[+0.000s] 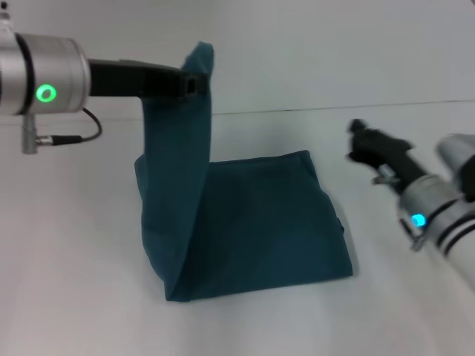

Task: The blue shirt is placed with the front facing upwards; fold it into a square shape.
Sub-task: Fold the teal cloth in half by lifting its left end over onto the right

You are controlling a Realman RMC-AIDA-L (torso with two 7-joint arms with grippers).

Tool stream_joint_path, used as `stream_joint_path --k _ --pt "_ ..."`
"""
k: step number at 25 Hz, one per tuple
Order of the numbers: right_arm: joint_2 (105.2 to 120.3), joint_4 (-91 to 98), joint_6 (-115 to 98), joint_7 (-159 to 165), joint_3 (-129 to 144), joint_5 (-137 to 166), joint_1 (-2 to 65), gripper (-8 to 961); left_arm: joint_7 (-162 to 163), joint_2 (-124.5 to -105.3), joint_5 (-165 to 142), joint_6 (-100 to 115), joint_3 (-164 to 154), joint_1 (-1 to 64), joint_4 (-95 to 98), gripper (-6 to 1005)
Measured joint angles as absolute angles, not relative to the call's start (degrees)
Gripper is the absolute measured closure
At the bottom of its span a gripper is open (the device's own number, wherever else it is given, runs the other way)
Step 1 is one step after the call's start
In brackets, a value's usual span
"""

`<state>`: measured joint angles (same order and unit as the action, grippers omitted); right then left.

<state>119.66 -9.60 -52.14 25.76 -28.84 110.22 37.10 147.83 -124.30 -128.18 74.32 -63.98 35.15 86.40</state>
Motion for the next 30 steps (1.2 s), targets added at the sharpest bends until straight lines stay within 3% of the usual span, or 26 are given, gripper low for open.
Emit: stream_joint_path --k 8,19,28,30 --pt "119.63 0.4 -53.7 33.6 -31.5 110.2 36.7 950 147.3 -124.38 -123.3 66.8 -72.2 34.8 77.5 915" --pt "119.54 2.5 -53.2 34.1 -31.7 110.1 36.2 950 143.4 -124.59 -111.5 44.4 -93.5 37.2 58.5 885" --pt "119.43 3.2 -53.2 35.6 -31.5 110.1 36.0 950 127.4 -124.62 -94.2 36.5 -105.3 37.5 54.1 860" --pt "119.44 3.2 -53.2 35.7 -31.4 110.1 36.0 949 123.8 -124.62 -91.3 34.9 -106.4 37.5 54.1 789"
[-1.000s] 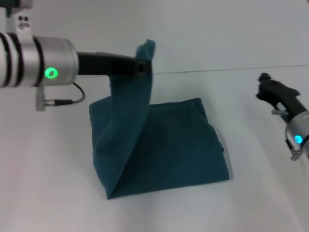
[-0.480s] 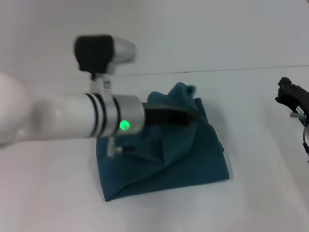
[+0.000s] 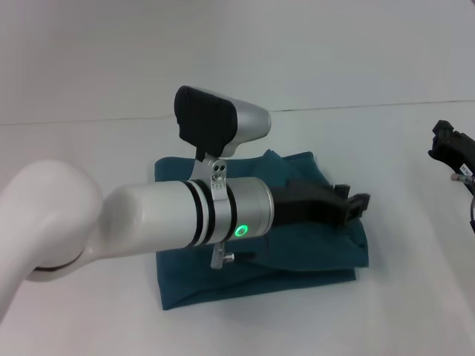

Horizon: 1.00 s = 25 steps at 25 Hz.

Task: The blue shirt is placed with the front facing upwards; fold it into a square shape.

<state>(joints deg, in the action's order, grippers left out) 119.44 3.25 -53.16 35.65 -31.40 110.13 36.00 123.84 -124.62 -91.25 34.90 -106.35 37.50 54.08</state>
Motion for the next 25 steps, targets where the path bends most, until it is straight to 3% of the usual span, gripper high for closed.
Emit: stream_joint_path --k 5,16,21,25 --pt "119.03 4.1 -55.1 39.0 -31.0 110.4 34.7 949 116.7 -124.63 -88.7 31.8 -106.3 35.6 56.0 628" --pt "118.52 25.4 -71.3 65.6 -6.0 115.1 33.5 914 89.4 -124.61 -77.5 26.6 -103.6 21.5 63.5 386" --pt "118.49 35.7 -71.6 79.2 6.8 115.2 33.8 889 62.9 -124.63 -54.1 40.6 -99.5 18.0 58.7 173" --pt "118.39 41.9 -72.9 85.1 16.8 115.6 33.5 887 50.7 -124.13 -44.0 57.4 -95.3 20.6 47.2 65"
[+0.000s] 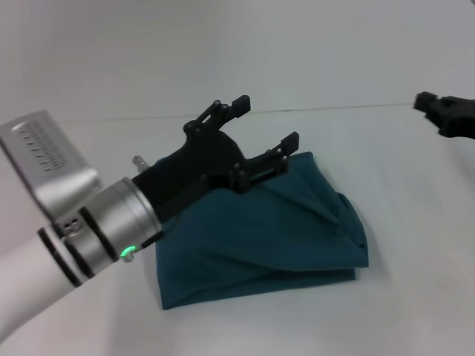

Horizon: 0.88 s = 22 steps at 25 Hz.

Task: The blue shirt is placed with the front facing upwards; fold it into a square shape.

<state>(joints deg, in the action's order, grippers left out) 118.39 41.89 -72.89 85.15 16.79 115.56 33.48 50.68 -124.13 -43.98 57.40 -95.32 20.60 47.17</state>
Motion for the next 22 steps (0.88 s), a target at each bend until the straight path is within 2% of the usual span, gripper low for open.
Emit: stream_joint_path --k 5,10,13,15,18,22 --pt "117.91 54.4 -77.2 100.5 32.5 123.0 34.4 872 51.1 -122.11 -48.3 67.2 -90.5 25.2 33.9 68" --pt "117.85 65.6 -80.3 119.2 45.1 133.9 39.2 801 49.0 -122.01 -49.4 68.9 -87.9 24.5 28.3 71" --pt "118.00 67.4 -82.3 127.9 50.2 142.0 44.6 673 48.4 -122.28 -50.0 69.5 -87.1 23.4 28.2 73" --pt "118.82 67.3 -82.8 132.4 53.2 148.7 48.5 587 48.4 -122.50 -51.0 70.9 -85.9 22.2 27.9 74" --pt "119.97 65.5 -80.6 137.9 58.9 155.4 52.3 405 48.1 -122.49 -51.2 71.4 -85.2 21.7 27.3 76" --pt "119.83 60.6 -75.6 143.4 67.3 156.6 55.2 405 48.0 -122.48 -51.4 72.4 -84.5 21.6 26.0 78"
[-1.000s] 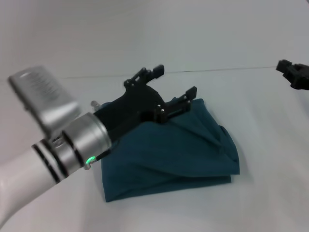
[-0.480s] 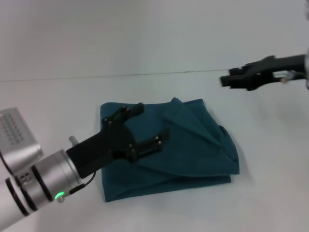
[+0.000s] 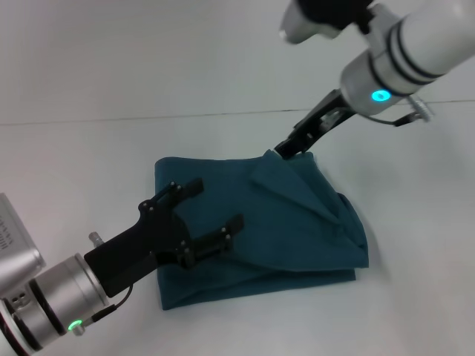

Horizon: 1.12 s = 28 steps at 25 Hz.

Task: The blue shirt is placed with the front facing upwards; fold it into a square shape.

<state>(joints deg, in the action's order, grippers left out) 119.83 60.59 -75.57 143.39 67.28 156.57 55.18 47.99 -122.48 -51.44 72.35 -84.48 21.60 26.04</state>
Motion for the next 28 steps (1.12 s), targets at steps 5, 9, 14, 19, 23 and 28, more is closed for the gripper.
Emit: stream_joint_path --k 5,9,14,19,23,28 --pt "120.08 53.2 -68.6 146.2 74.2 156.6 56.8 404 48.0 -122.44 -51.6 72.5 -84.0 21.3 25.8 81" --pt "120.25 49.2 -62.9 149.4 80.0 156.5 56.9 404 48.0 -122.47 -51.7 72.5 -84.0 21.1 25.7 84" --pt "120.37 46.2 -60.2 150.9 83.7 154.2 57.3 405 48.0 -122.52 -51.7 72.5 -83.9 21.0 25.7 87" --pt "120.57 44.2 -57.1 153.4 87.8 154.1 57.5 405 48.0 -122.52 -51.8 72.4 -83.9 21.0 25.7 90" --pt "120.41 43.5 -54.7 158.6 90.7 158.5 57.6 406 48.0 -122.52 -51.8 72.4 -83.9 21.0 25.6 92" --pt "120.18 43.8 -54.0 162.0 90.3 162.7 57.1 408 48.0 -122.52 -51.9 72.4 -83.9 21.0 25.5 95"
